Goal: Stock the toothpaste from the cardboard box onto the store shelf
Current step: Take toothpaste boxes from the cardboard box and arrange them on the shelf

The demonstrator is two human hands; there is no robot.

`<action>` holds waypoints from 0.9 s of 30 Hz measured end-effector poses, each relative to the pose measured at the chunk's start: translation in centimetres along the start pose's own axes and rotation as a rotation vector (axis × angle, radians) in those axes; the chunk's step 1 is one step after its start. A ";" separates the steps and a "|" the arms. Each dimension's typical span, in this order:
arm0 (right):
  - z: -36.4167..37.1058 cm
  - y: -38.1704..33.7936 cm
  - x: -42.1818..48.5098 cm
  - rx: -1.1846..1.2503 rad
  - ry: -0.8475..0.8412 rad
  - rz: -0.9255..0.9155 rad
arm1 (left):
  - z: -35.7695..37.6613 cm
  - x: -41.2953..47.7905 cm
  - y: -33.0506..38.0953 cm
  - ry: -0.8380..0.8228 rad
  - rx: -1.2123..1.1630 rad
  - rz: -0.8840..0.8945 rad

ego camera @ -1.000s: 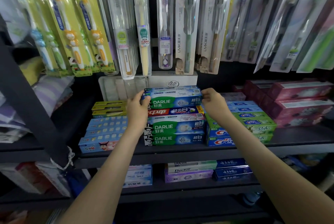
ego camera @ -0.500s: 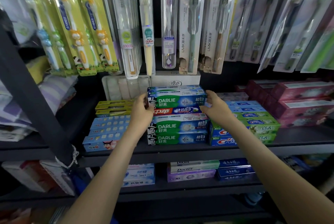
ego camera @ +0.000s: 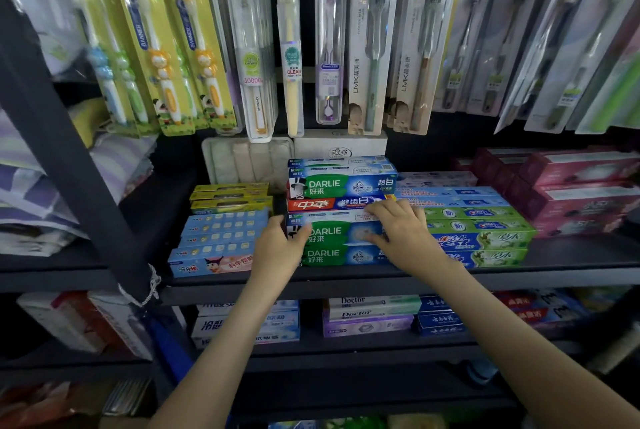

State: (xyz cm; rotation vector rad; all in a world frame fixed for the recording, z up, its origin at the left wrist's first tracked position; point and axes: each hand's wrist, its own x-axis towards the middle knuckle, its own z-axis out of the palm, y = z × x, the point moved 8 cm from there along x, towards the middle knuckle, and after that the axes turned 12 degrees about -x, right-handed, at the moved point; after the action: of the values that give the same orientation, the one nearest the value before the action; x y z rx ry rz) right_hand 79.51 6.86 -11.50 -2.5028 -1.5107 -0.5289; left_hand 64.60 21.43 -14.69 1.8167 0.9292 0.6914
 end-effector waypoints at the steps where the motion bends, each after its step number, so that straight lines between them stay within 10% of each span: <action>1: 0.0 -0.1 -0.1 0.005 0.000 0.001 | 0.0 -0.1 -0.1 -0.001 0.013 0.014; 27: -1.4 4.6 2.2 0.570 0.069 0.505 | -0.7 2.8 4.2 0.123 0.041 0.259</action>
State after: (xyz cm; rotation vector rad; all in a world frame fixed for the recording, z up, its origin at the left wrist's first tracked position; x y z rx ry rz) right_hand 84.23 6.03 -9.14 -2.2390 -0.7929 -0.0788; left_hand 66.83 22.98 -10.37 1.9692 0.7994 0.9604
